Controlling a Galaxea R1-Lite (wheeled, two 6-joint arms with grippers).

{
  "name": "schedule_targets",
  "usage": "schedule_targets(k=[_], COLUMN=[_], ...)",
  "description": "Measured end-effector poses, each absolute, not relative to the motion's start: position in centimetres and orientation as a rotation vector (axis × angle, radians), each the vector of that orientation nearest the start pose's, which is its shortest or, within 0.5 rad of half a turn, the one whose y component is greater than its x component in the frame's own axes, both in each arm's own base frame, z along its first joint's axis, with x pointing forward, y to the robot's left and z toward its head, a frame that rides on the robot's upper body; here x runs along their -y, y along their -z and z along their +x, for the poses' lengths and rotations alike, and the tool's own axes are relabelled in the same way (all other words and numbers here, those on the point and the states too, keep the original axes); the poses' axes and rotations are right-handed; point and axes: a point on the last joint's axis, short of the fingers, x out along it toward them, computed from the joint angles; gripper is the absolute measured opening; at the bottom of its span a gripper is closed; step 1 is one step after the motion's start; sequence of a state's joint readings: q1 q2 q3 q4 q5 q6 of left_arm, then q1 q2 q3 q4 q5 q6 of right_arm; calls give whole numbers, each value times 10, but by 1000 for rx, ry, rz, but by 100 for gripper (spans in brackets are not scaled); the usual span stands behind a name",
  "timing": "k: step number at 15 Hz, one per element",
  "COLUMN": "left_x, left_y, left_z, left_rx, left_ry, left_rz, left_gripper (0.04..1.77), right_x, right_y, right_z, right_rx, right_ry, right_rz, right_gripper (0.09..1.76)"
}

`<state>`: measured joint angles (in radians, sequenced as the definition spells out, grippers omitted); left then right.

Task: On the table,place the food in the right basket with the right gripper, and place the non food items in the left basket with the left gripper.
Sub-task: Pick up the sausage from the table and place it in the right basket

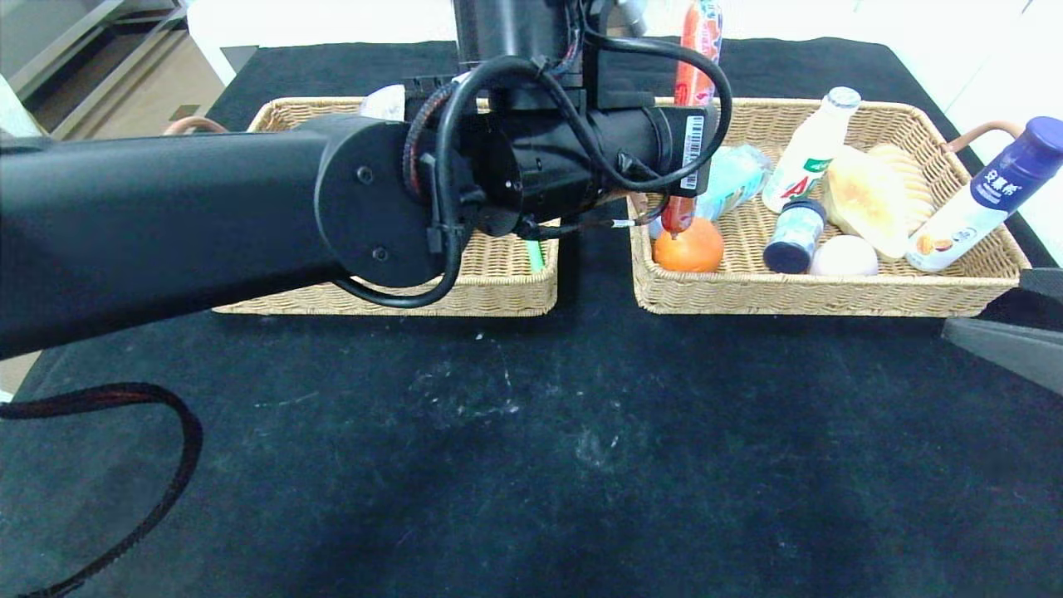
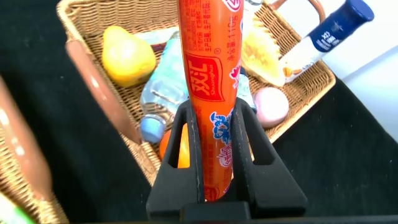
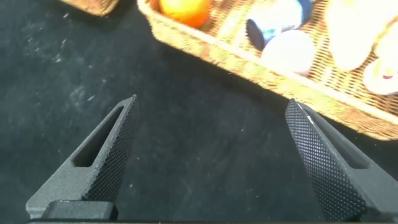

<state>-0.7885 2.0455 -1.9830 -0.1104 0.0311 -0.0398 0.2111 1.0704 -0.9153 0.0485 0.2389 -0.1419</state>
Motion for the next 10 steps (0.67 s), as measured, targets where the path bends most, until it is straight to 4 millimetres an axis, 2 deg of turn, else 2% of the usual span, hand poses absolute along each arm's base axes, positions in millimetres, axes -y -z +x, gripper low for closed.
schedule_targets(k=[5, 10], left_x=[300, 309], left_y=[-333, -318], left_z=[309, 324], left_rx=[131, 189], left_ry=[792, 804], left_rz=[-62, -22], left_gripper=[35, 35], right_x=[-36, -36], right_y=[-289, -288], right_z=[130, 129], right_rx=[-127, -126], right_ry=[-483, -484], right_rz=[-155, -154], right_gripper=[171, 171])
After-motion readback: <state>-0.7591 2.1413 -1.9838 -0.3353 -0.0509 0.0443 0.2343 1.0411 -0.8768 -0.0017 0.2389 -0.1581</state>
